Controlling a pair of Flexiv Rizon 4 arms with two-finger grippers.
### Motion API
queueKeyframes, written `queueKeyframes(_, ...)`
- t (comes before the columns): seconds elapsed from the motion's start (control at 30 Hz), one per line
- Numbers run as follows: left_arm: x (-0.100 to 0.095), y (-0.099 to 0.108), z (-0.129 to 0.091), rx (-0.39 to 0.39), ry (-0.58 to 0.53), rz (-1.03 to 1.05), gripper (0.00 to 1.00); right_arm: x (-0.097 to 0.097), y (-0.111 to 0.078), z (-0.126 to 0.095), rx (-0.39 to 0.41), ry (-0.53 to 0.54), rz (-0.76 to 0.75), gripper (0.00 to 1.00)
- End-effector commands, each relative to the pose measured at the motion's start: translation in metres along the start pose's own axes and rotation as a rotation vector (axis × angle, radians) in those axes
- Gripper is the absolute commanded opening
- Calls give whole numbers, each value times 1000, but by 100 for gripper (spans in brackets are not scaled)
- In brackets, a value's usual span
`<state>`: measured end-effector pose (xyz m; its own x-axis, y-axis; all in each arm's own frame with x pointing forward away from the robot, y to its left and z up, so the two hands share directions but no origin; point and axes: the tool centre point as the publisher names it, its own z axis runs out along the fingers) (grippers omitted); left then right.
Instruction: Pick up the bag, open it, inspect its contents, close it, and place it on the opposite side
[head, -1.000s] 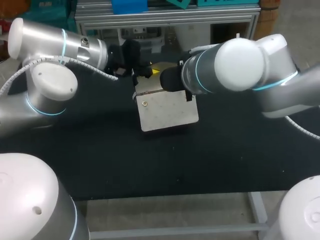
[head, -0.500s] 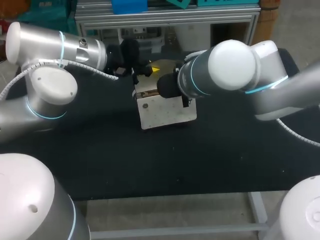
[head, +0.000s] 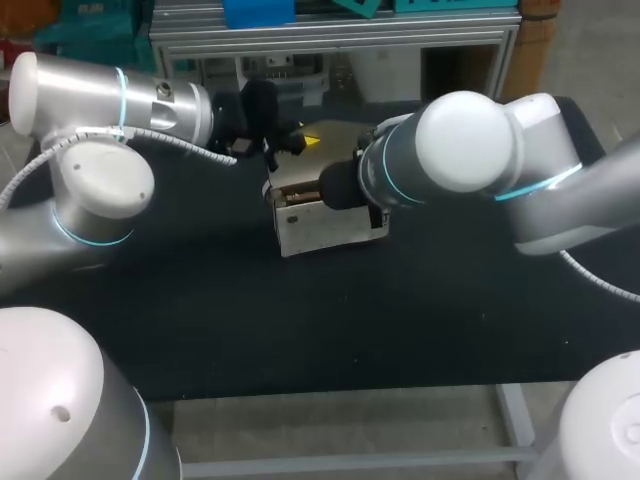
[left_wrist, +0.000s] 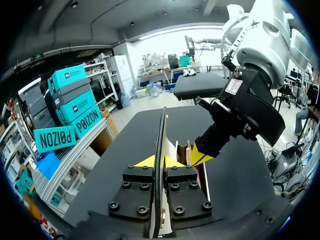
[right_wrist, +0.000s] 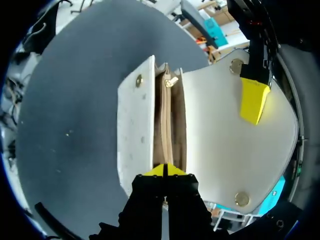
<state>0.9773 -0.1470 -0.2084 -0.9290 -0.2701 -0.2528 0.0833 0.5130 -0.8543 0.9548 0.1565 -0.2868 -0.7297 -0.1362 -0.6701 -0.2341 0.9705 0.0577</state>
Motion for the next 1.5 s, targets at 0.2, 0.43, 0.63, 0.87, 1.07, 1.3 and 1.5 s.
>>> queueKeyframes(0.2,2,0,1,-9,15,14,0,-25,-1,-10,16,-86,-13,0)
queueKeyframes(0.43,3,-2,1,-2,14,19,0,-31,-3,5,6,-56,-14,0)
queueKeyframes(0.63,1,-2,1,15,16,8,0,-15,-3,19,-6,-1,-1,0)
queueKeyframes(0.87,0,-2,-1,29,9,-1,0,-4,-3,21,-10,22,3,0)
queueKeyframes(1.07,5,-4,-4,44,24,19,0,-2,-5,28,-23,75,1,0)
queueKeyframes(1.3,10,-6,-6,52,27,40,0,-1,-3,41,-45,227,-19,0)
queueKeyframes(1.5,12,-4,-5,52,34,49,0,1,-2,49,-54,319,-36,0)
